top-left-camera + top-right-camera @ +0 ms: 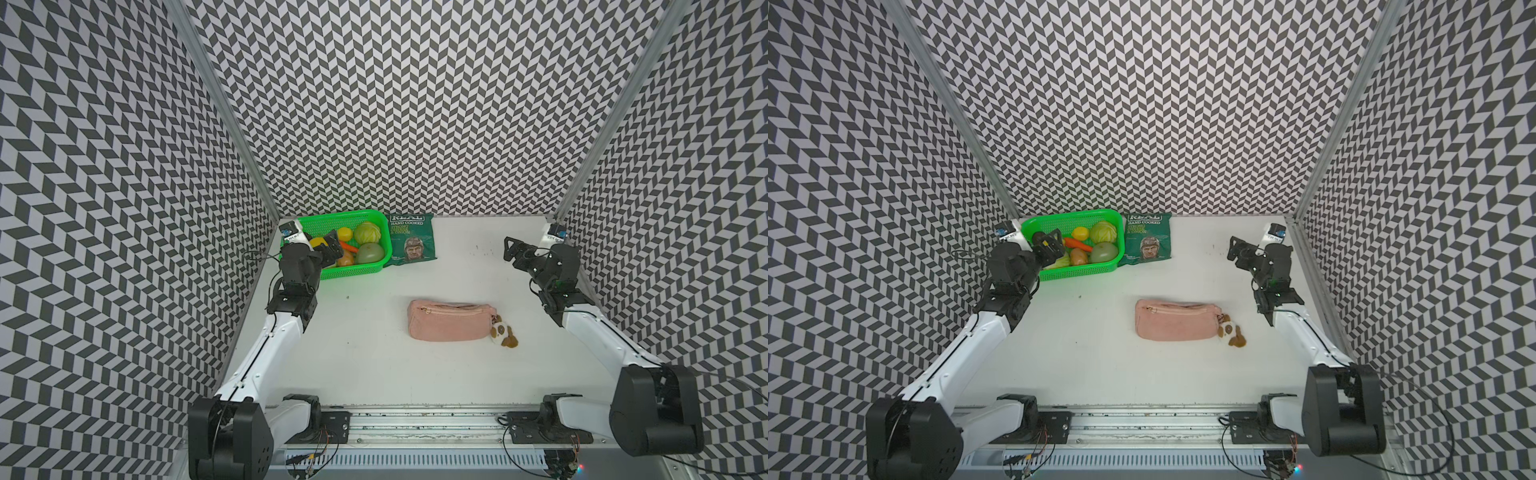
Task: Remove the decoration from the bag
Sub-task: Move the bag to the center of the board.
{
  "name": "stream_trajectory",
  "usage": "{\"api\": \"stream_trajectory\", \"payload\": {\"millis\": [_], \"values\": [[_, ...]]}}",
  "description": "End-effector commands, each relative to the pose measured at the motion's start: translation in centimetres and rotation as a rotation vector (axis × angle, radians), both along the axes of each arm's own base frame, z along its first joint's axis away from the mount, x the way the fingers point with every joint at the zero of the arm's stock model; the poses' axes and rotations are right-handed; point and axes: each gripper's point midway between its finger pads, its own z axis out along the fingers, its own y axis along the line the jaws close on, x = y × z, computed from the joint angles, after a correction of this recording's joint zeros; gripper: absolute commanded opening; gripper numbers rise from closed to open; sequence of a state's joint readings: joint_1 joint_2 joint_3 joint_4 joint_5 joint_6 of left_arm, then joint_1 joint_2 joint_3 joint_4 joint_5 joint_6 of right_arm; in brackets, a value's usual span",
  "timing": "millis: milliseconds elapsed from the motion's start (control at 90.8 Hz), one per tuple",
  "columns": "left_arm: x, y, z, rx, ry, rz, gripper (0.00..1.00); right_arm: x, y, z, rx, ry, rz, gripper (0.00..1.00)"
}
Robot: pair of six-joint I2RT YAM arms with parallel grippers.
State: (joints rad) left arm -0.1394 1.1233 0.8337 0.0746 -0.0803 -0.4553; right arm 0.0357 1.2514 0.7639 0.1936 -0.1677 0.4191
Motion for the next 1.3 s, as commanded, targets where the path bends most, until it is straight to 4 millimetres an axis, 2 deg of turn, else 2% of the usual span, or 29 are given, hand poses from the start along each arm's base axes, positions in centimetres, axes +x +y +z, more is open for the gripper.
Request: {"api": "stream_trajectory", "payload": {"millis": [0,88,99,165,253,364,551,672,936,1102,1289], "values": [[-3.2,-6.9,-2.8,-0.146,0.184,-0.25,1.0,-3.0,3.8,0.1,0.107,0.127,0.211,0.93],[-4.9,-11.7,-3.4,-0.184,0.218,-0.367,1.0,-4.5,4.8,-0.4,0.102,0.185,0.238,0.91],[-5.4,-12.8,-3.5,-0.185,0.223,-0.395,1.0,-4.6,5.0,-0.4,0.104,0.187,0.24,0.91],[-6.7,-15.7,-4.4,-0.195,0.244,-0.45,1.0,-5.6,5.7,-0.7,0.124,0.212,0.254,0.91],[-8.2,-18.5,-5.6,-0.212,0.266,-0.494,1.0,-7.1,6.5,-0.8,0.159,0.252,0.281,0.89],[-9.2,-20.3,-7.2,-0.224,0.291,-0.507,1.0,-8.8,6.7,-1.0,0.173,0.277,0.287,0.89],[-10.8,-22.6,-9.0,-0.22,0.323,-0.541,1.0,-11.5,7.9,-2.0,0.196,0.317,0.341,0.89],[-11.4,-23.7,-10.1,-0.205,0.342,-0.554,0.99,-12.9,8.7,-3.6,0.19,0.363,0.373,0.89],[-11.3,-24.3,-12.1,-0.198,0.384,-0.532,0.93,-15.2,10.6,-6.9,0.224,0.441,0.42,0.88],[-11.1,-24.3,-13.4,-0.181,0.399,-0.52,0.82,-15.7,12.0,-7.5,0.246,0.458,0.448,0.88],[-11.2,-24.3,-14.7,-0.19,0.41,-0.517,0.59,-15.6,14.0,-8.0,0.26,0.475,0.489,0.87]]}}
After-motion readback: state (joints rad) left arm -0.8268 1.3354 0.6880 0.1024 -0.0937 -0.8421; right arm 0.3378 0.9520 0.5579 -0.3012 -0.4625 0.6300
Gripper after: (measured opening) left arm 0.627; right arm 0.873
